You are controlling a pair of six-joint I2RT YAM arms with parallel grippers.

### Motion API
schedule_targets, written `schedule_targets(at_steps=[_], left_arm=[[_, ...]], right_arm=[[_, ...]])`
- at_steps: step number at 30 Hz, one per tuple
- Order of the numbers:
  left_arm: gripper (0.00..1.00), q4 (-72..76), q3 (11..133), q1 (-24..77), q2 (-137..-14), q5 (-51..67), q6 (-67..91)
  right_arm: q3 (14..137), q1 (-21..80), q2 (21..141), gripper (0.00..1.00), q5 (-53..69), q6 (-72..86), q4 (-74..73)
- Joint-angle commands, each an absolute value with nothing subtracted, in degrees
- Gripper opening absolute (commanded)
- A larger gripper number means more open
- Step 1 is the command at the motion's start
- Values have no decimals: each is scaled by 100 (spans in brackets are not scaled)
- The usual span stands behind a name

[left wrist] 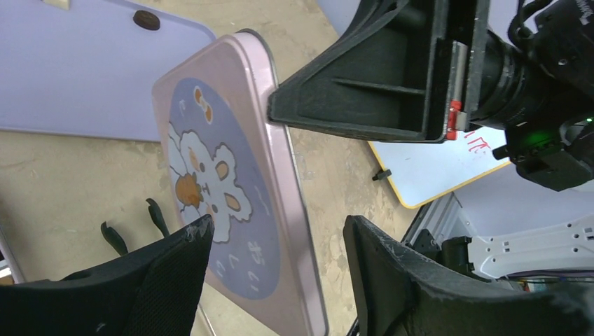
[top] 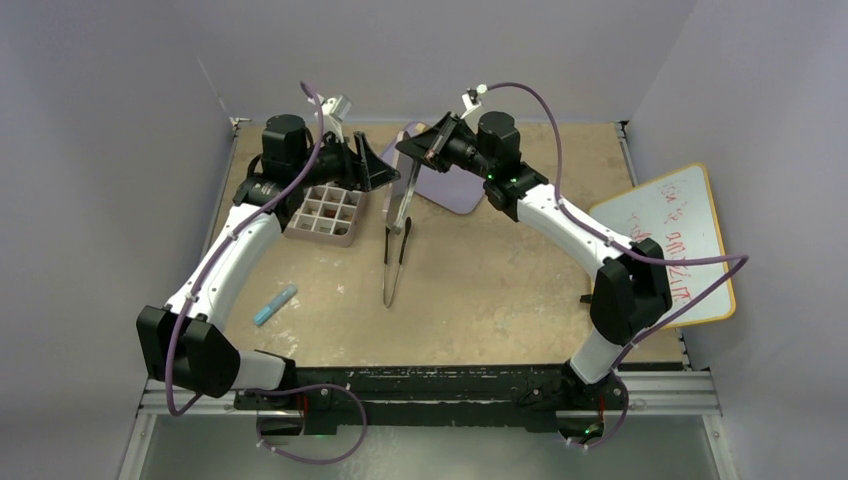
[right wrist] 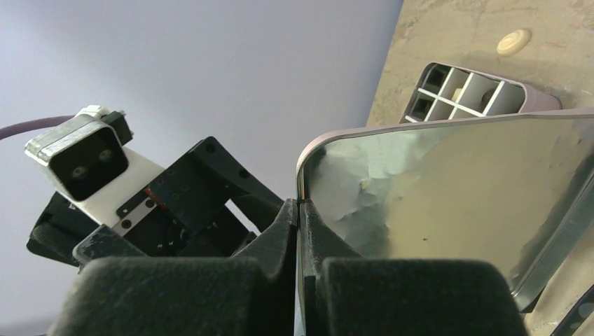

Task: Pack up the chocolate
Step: Adjust the box lid.

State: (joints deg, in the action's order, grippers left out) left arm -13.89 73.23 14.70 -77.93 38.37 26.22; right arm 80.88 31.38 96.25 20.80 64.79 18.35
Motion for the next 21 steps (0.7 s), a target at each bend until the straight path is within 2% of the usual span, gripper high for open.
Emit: schedule_targets(at_steps=[1,7,12,17,21], left_arm=[[68,-1192,7364,1477,-7687,3938,2738],[66,-1383,7165,1477,-7707,3366,2405],[53,-1858,7221,1477,-7833,3334,2046],[51,-1723,7050,1477,-7646,3471,1964],[39,-1352,6788,1477,-7470,3549,2001]], right_arm=[[8495,3148,9601,0,2203,6471,2171],[8561,3149,9754,0,2202,6601,2254],[8665,3151,9864,0,1988,6697,1907],[8740,3141,10022,0,1985,6807,1951],[8797,3140,10072,0,1966,6805,1934]])
